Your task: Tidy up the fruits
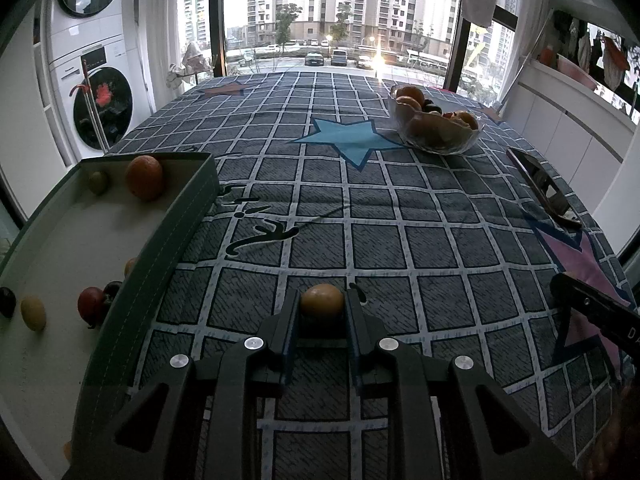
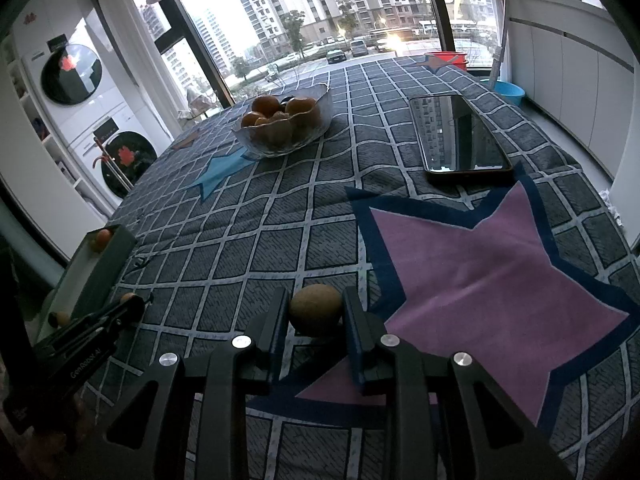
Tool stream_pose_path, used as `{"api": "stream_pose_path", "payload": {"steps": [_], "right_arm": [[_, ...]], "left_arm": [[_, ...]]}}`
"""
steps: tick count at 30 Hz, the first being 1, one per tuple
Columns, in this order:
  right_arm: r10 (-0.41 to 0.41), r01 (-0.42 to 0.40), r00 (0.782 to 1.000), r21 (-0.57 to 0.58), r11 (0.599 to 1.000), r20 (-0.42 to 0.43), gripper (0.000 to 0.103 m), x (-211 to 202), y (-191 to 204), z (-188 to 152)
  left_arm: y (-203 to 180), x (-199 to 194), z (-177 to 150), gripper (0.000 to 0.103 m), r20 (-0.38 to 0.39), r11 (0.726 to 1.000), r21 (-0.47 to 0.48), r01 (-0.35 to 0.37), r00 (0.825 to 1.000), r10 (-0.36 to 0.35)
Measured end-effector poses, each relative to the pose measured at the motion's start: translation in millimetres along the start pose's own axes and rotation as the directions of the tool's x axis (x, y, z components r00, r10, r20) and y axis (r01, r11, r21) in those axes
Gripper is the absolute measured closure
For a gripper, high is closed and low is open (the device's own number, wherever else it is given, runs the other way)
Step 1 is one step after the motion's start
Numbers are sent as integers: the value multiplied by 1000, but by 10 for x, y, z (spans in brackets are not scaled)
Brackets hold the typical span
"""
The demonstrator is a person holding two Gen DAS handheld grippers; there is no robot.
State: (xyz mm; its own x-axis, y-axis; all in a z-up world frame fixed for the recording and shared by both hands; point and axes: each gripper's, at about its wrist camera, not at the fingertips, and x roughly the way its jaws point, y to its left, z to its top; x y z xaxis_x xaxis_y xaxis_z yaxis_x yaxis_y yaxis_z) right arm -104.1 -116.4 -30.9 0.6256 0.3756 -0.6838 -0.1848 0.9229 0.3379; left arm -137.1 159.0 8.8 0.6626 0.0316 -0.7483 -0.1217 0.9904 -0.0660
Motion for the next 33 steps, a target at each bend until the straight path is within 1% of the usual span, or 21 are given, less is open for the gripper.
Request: {"api": "stream_pose_path", "payload": {"steps": [25,28,31,33], "right_arm": [[-4,4,1000,-3,1000,-2,74,5,16,8],[-19,19,1000,-16,1000,-12,74,17,23,-4],[-49,48,998,-39,998,-36,74,19,56,-8],[-39,38,998,-22,999,-57,74,0,70,0]], "left_arm": [[2,2,1,80,-1,1000,1,0,1000,0],[15,4,3,80,-5,1000,-8,10,1000,-10],[58,-9,6,80,-18,999,-21,40,999,-40],[97,-66,12,80,-20,998,-33,60,998,-61]]}}
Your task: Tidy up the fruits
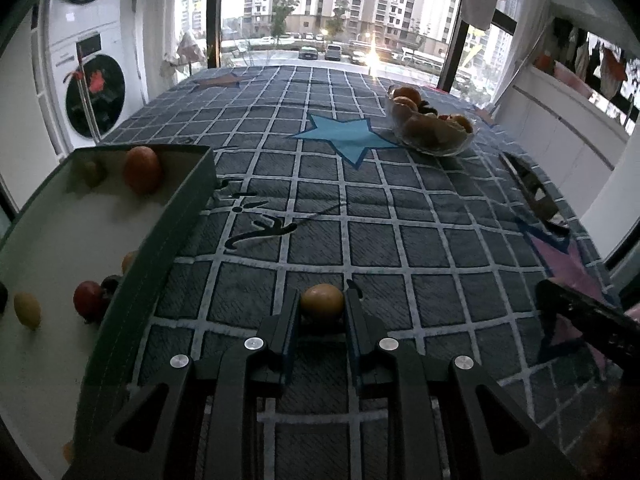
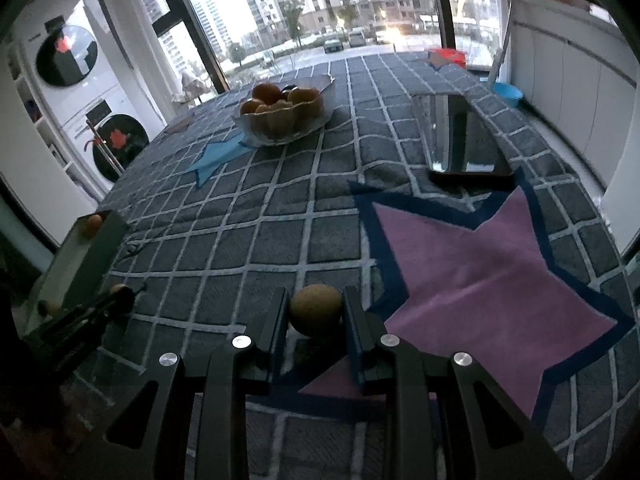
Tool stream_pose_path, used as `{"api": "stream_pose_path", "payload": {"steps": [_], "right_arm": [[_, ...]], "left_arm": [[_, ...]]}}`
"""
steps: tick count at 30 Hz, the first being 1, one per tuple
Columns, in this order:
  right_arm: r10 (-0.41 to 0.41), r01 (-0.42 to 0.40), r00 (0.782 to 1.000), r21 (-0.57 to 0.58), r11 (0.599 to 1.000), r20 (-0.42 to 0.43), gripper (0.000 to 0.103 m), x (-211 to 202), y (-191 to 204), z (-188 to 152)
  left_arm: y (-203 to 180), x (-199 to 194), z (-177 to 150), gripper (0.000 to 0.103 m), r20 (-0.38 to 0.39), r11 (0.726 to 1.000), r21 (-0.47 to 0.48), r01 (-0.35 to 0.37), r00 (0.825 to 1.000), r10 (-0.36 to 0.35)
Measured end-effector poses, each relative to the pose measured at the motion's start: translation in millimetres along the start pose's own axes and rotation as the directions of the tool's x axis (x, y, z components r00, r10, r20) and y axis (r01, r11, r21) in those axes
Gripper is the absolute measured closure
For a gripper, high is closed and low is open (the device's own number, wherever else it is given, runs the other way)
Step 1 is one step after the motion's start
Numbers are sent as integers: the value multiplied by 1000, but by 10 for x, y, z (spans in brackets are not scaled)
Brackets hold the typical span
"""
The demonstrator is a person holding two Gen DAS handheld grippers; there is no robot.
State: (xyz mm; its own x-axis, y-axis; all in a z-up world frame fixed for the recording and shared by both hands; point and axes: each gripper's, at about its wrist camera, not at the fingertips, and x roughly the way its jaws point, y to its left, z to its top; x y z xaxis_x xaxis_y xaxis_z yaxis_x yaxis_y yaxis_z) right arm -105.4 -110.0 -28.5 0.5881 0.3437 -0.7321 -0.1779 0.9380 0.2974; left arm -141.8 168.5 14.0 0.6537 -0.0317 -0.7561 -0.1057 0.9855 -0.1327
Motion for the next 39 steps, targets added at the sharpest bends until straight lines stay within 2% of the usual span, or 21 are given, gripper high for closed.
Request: {"api": "stream_pose_path", "payload": {"steps": [6,10,15,19,23,27,29,30,31,32,33,34,35,37,39], "right_arm": [[18,-19,999,-43,999,-26,74,-137,311,141],[81,-86,996,-115,990,-49,73,-155,754,251],[182,-204,975,-189,961,-124,73,9,1438,301],[245,-294,947,-254,921,-208,73,215,2090,247],[246,-334,928,-327,884,-281,73,407,2633,139],[213,-329,921,-360,873,-325,72,530,2849,73],[193,-311,928,-379,871,-318,55,494,2859,65],[190,-306,931,-385,871,-311,37,467,2860,72],[189,-301,936,-394,868,-298,27,422,2854,77],[184,-292,941,-407,866,-284,26,373,2848,82],[177,-283,945,-416,864,-276,26,365,2888,95],[168,-275,948,-426,862,-272,26,336,2889,103],[163,-272,948,-429,861,-274,25,357,2910,144],[160,-275,945,-424,863,-286,22,340,2916,152],[156,-271,944,-414,869,-291,20,316,2885,159]], "left_arm": [[163,-426,162,80,78,1000,-8,18,997,-18],[546,-675,223,80,101,998,-43,-40,994,44],[1160,-770,150,80,49,977,-132,-164,984,172],[1531,-761,71,80,-1,947,-176,-269,962,273],[1725,-660,-17,80,-54,932,-204,-298,954,293],[1819,-555,-81,80,-98,927,-217,-307,951,292],[1840,-509,-109,80,-118,922,-223,-315,948,296],[1856,-485,-122,80,-135,919,-229,-322,945,298],[1845,-487,-135,80,-145,915,-234,-329,942,302],[1842,-503,-146,79,-137,915,-237,-327,943,302],[1842,-514,-152,60,-132,913,-240,-329,943,305],[1844,-521,-156,14,-131,910,-248,-333,942,309],[1858,-541,-150,0,-121,907,-258,-334,942,312],[1842,-655,-152,0,-64,902,-272,-335,942,331],[1827,-707,-145,1,-54,907,-262,-330,943,328]]}}
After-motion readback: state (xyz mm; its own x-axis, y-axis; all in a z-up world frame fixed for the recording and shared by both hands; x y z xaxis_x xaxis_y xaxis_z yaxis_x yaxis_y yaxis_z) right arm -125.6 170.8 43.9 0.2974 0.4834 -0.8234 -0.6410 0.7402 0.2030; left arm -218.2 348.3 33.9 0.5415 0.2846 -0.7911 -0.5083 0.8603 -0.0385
